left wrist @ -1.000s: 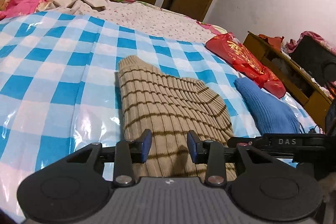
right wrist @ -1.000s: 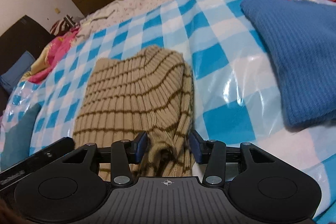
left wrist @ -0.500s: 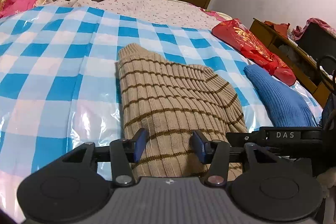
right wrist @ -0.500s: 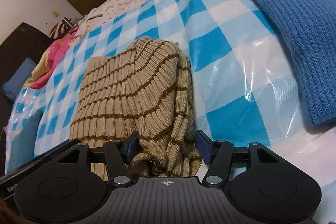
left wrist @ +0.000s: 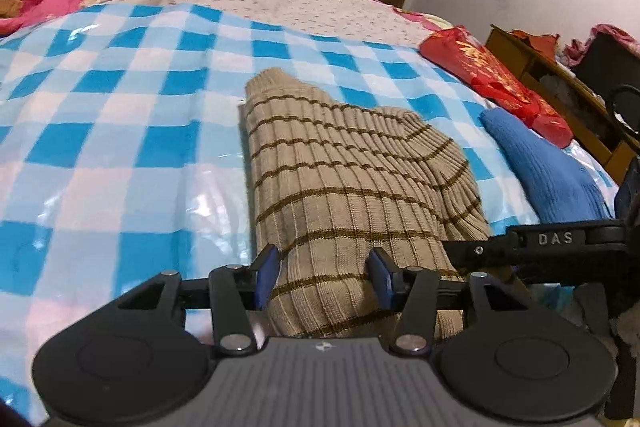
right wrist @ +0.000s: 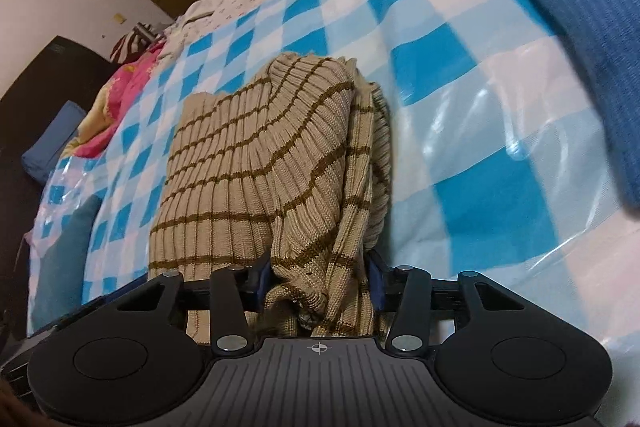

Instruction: Fold small clothes

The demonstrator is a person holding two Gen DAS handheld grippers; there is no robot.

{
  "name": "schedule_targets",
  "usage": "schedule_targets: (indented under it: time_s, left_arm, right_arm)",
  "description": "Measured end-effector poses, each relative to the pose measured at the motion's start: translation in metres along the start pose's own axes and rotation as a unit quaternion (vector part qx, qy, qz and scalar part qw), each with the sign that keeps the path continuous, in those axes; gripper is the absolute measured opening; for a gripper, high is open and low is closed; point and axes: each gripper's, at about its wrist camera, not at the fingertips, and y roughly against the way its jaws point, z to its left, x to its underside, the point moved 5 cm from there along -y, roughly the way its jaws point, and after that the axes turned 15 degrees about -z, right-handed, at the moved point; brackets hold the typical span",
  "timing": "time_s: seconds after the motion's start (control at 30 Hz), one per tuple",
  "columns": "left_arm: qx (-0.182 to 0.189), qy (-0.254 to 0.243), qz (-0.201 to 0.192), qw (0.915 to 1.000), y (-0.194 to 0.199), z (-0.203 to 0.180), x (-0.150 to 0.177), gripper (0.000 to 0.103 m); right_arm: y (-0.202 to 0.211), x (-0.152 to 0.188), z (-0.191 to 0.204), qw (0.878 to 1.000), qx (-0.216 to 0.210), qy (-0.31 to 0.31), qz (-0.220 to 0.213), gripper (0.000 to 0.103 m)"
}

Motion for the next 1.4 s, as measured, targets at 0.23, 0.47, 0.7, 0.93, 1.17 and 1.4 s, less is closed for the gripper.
schedule_targets:
  time_s: [0.23,0.47,0.7,0.93,1.17,1.4]
  left_arm:
    - [-0.025,-0.013,0.0,0.9996,0.022,0.017,0.002,0.061]
    - [-0.019,-0.051,-0.018,0.9983,0.029,-0.002,-0.006,0.06]
    - [-0.016,-0.059,-0.035,0.9976,0.029,-0.01,-0.014,0.059]
    - [-0.021,-0.058,-0.026,0.9977,0.017,-0.012,-0.008,0.059]
    - [-0.021,-0.038,-0.018,0.9989,0.01,-0.003,-0.002,0.06]
    - [-0.032,-0.034,-0.015,0.9988,0.012,-0.004,-0.004,0.061]
  right_arm:
    - [-0.003,0.021,0.032,0.999,-0.037,0.016,0.024,0.044]
    - [0.023,0.005,0.026,0.998,0.003,0.064,-0.006,0.041]
    - [0.042,-0.021,0.041,0.994,0.009,0.088,-0.061,0.043]
    - [-0.001,-0.038,0.066,0.988,0.026,0.132,-0.073,0.042]
    - [-0.032,-0.032,0.039,0.99,0.062,0.118,-0.043,0.043]
    - [-0.028,-0.032,0.033,0.991,0.07,0.102,-0.045,0.046]
